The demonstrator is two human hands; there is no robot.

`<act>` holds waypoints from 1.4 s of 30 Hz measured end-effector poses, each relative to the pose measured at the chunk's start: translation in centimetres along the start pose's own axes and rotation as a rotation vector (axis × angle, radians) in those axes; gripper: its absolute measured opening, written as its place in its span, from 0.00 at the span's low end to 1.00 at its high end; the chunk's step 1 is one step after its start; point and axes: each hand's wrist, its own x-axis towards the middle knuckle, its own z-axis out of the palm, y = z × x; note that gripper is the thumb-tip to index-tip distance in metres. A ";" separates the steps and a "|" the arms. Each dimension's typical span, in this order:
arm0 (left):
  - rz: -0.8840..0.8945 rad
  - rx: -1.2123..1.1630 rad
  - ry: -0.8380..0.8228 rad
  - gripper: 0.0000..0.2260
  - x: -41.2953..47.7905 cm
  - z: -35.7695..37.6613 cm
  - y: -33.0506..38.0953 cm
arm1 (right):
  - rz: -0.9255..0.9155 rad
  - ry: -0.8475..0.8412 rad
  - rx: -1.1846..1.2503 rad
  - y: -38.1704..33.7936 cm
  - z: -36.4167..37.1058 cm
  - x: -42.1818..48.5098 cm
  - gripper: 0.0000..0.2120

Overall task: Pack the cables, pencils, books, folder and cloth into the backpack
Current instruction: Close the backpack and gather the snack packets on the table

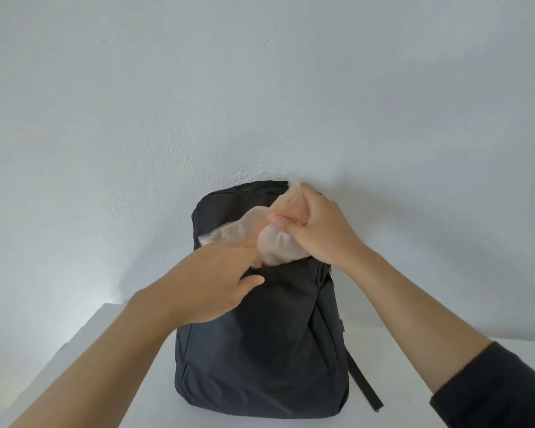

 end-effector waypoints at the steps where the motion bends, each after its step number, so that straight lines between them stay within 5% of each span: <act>1: 0.017 0.059 0.019 0.09 0.1 0.5 0.4 | 0.023 -0.040 0.042 -0.1 0.8 0.2 0.13; 5: 0.009 0.129 0.102 0.13 0.3 2.0 1.6 | 0.067 -0.169 0.268 0.3 4.0 0.5 0.31; 13: 0.072 -0.061 0.183 0.12 2.0 5.5 4.8 | 0.145 -0.339 0.545 0.6 3.9 0.2 0.31; 17: 0.129 -0.181 0.277 0.09 2.4 5.5 3.9 | -0.056 -0.210 0.221 0.9 2.3 -0.2 0.12; 20: 0.177 -0.155 0.356 0.06 2.8 4.6 3.4 | -0.191 -0.084 0.075 1.8 1.5 -0.2 0.16; 26: 0.163 -0.189 0.387 0.04 2.9 4.1 2.5 | -0.007 -0.490 -0.062 2.4 -0.7 -1.4 0.31; 28: 0.188 -0.093 0.420 0.08 2.9 4.1 1.6 | -0.055 -0.423 0.038 2.8 -1.0 -1.9 0.27; 32: 0.040 -0.085 0.468 0.13 2.0 3.5 -2.4 | -0.384 -0.095 -0.002 5.7 -0.5 -3.7 0.05; 42: -0.042 -0.031 0.284 0.35 -1.1 4.1 -4.6 | -0.544 0.044 -0.249 6.3 1.8 -4.0 0.16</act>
